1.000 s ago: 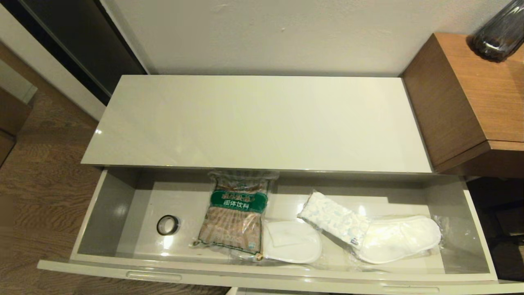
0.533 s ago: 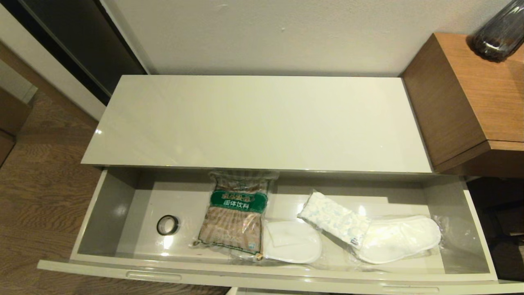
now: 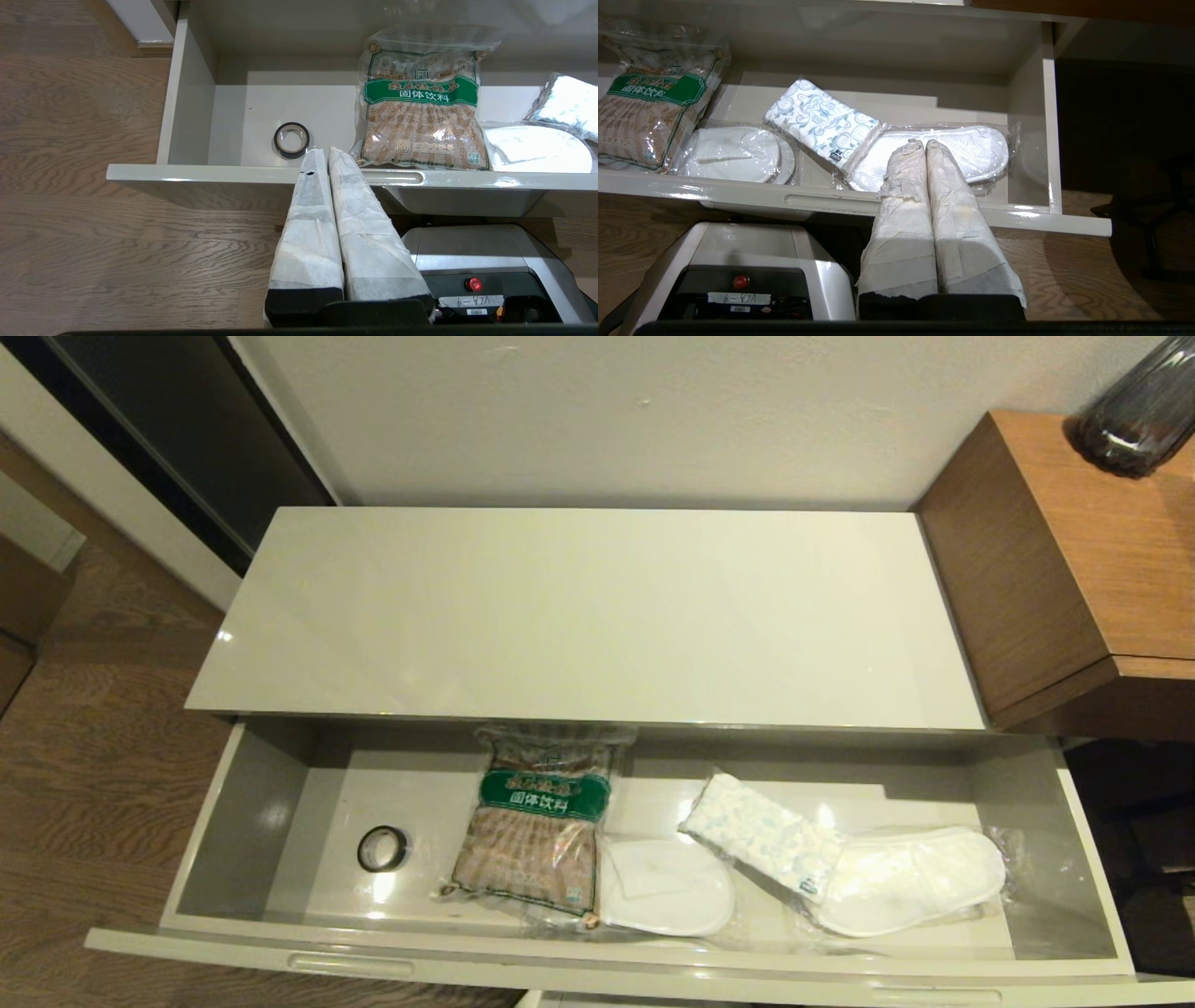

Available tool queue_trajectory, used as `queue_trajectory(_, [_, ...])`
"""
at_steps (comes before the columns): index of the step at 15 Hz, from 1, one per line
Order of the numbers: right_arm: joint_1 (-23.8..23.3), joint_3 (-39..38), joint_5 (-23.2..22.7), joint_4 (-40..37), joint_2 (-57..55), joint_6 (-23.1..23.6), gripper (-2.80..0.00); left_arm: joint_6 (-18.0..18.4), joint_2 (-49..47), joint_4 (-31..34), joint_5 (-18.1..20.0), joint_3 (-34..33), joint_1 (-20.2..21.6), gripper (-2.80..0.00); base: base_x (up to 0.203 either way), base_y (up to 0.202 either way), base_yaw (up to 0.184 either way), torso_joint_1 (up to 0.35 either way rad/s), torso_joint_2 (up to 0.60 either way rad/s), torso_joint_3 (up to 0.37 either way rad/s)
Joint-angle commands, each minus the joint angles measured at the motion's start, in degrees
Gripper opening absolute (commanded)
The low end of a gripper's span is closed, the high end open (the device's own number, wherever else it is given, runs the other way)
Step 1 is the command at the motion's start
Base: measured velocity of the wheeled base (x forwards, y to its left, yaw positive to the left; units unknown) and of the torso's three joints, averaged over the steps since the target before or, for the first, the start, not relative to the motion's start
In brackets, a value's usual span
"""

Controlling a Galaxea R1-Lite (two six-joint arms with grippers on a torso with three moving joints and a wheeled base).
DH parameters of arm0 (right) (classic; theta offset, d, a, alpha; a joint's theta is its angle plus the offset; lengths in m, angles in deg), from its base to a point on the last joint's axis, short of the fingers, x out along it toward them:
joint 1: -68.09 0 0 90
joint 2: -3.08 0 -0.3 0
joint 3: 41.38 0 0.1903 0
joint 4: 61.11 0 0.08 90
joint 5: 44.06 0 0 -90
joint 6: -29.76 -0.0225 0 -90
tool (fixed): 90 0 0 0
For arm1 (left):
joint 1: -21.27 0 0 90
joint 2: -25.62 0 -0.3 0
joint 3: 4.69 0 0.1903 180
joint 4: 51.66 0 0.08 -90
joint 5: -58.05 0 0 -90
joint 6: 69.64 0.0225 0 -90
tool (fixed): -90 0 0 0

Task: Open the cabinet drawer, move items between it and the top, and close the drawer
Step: Take out the disposable slippers from the drawer

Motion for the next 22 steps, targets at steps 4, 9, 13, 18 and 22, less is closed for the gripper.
queue_trajectory(4, [0.0,0.0,0.0,0.0,-0.1,0.0,-2.8,-0.8,-0.1,0.1,0.0,-0.1,0.0,-2.8,0.0,0.0,0.0,0.0,0.0,0.0])
queue_trajectory(9, [0.0,0.0,0.0,0.0,-0.1,0.0,-2.8,-1.0,-0.1,0.1,0.1,-0.1,0.0,-2.8,0.0,0.0,0.0,0.0,0.0,0.0])
queue_trajectory(13, [0.0,0.0,0.0,0.1,-0.1,0.0,-2.8,-1.0,-0.1,0.1,0.1,-0.1,0.0,-2.8,0.0,0.0,0.0,0.0,0.0,0.0])
queue_trajectory(18, [0.0,0.0,0.0,0.1,-0.1,0.0,-2.8,-1.0,-0.1,0.1,0.1,-0.1,0.0,-2.8,0.0,0.0,0.0,0.0,0.0,0.0])
queue_trajectory(22, [0.0,-0.1,0.0,0.1,-0.1,0.0,-2.8,-1.0,-0.1,0.1,0.1,-0.1,0.0,-2.8,0.0,0.0,0.0,0.0,0.0,0.0])
